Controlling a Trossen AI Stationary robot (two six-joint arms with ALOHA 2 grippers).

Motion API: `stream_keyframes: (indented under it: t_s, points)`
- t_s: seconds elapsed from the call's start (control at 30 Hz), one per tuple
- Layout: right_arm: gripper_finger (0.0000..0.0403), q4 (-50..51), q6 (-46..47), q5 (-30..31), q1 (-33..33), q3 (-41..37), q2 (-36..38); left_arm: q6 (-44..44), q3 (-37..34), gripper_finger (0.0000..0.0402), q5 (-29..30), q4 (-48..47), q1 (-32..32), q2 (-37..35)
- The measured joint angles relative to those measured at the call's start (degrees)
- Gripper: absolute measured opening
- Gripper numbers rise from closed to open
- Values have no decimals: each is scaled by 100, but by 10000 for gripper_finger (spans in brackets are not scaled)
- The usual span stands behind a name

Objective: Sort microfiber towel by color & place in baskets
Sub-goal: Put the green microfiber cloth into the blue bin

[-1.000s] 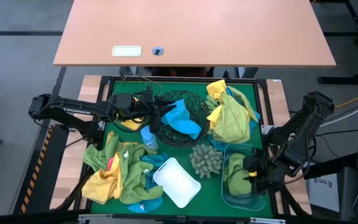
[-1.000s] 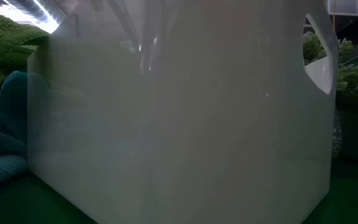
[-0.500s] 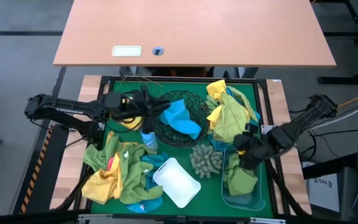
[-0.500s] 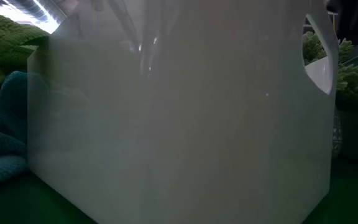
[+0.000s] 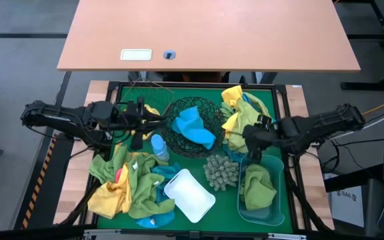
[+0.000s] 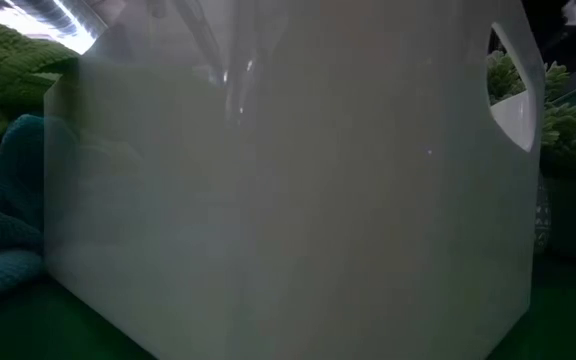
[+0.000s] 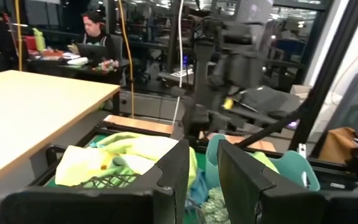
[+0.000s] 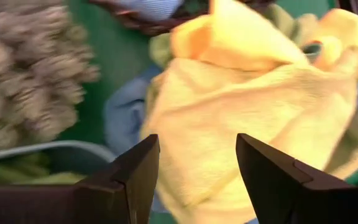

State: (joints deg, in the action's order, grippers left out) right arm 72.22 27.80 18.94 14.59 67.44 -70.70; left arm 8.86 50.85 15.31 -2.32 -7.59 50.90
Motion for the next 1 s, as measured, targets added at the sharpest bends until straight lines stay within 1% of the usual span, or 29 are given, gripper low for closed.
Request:
stream_keyframes:
  t_s: [0.33,0.43,0.5,0.6,0.7,0.87,1.0]
  points:
    - [214,-25,-952,9,-1709,0,0,0,0,79,2,-286,-48,-27]
    - [214,-251,-1147,-7,-2169,-81,3,0,0,79,2,-309,-48,-22]
    - [214,-526,-1294,-148,-2462,-249,6,0,0,79,2,-309,-48,-24]
    - [214,-957,-1475,-525,-2846,-593,4,0,0,79,2,-326,-48,-22]
    - [214,-1471,-1567,-950,-3132,-1000,-2,0,0,79,2,-328,-48,-22]
    - [214,-2056,-1630,-1019,-3409,-1520,0,0,0,79,2,-328,-48,-22]
    - [213,-2294,-1636,-1098,-3462,-1646,0,0,0,79,3,-328,-48,-22]
